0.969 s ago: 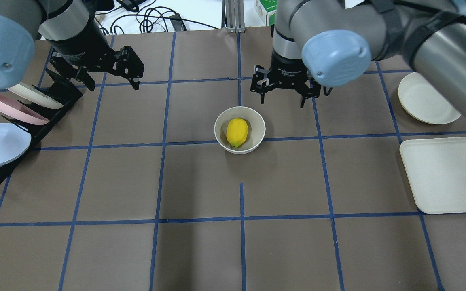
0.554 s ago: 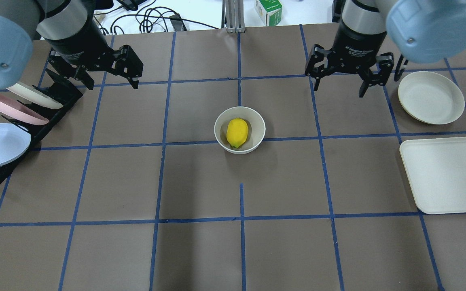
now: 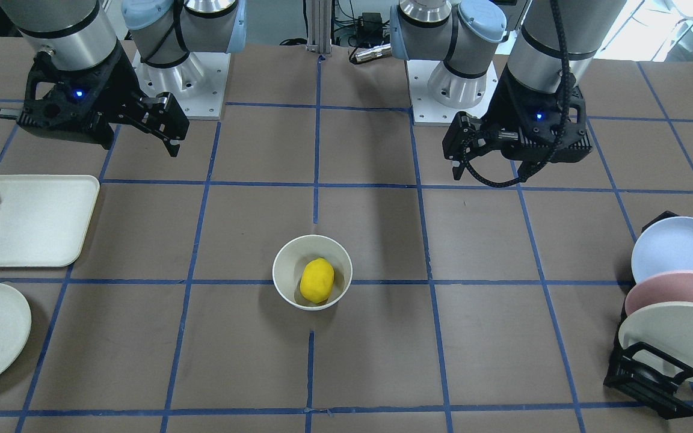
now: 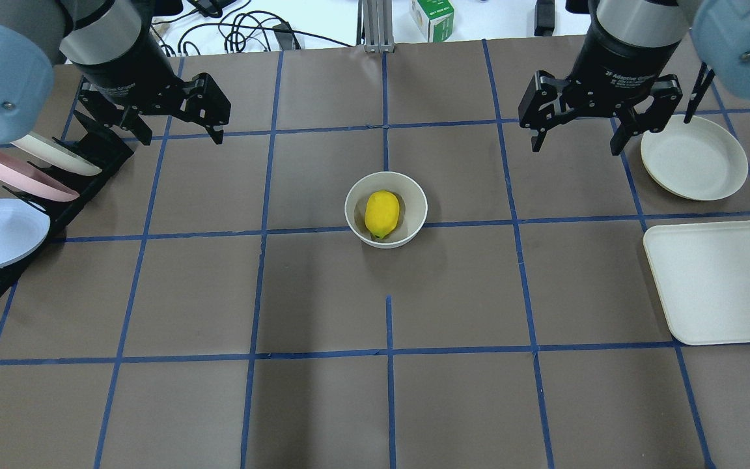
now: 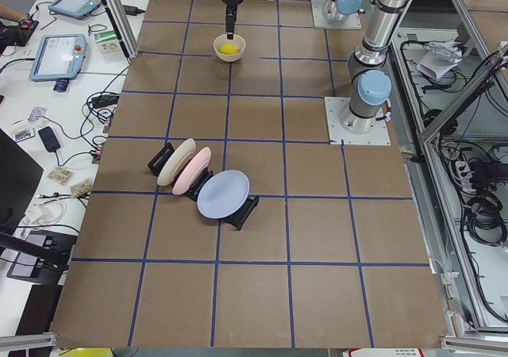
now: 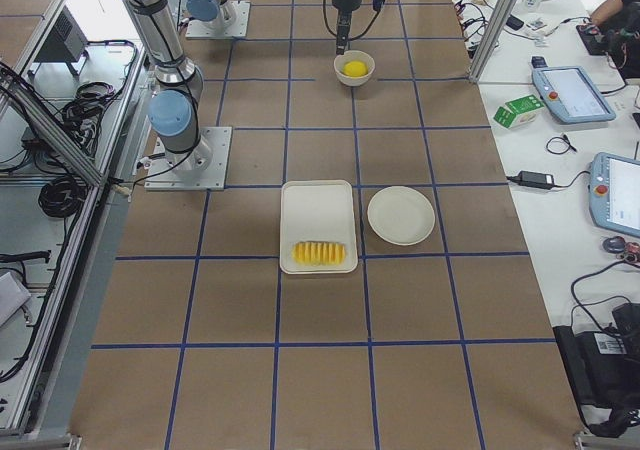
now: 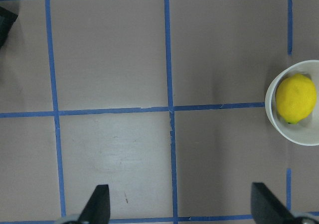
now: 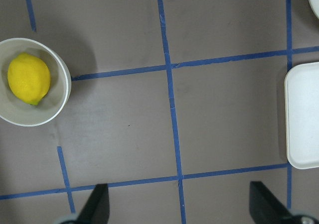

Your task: Place bowl and put lemon in it

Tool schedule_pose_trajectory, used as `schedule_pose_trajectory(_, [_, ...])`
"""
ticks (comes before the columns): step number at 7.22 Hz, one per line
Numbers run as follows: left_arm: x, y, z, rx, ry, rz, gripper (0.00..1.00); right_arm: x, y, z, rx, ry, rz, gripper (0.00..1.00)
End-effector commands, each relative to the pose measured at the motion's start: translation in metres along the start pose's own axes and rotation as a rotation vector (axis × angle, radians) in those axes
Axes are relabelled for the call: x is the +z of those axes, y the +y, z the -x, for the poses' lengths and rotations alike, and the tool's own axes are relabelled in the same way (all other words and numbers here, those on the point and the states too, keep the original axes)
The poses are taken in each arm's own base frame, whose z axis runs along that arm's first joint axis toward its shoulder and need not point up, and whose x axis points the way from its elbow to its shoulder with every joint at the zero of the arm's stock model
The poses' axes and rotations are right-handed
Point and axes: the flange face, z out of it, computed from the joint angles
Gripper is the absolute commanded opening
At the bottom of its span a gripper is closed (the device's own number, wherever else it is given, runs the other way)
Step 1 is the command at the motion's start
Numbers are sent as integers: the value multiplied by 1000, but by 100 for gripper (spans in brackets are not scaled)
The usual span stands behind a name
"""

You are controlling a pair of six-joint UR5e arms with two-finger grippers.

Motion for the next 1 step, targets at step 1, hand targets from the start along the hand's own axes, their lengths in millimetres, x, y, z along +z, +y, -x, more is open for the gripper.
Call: schedule_pose_trajectory(1, [7,-3,1,-2,-1,13,100,-5,4,1,-73,-2,-10,100])
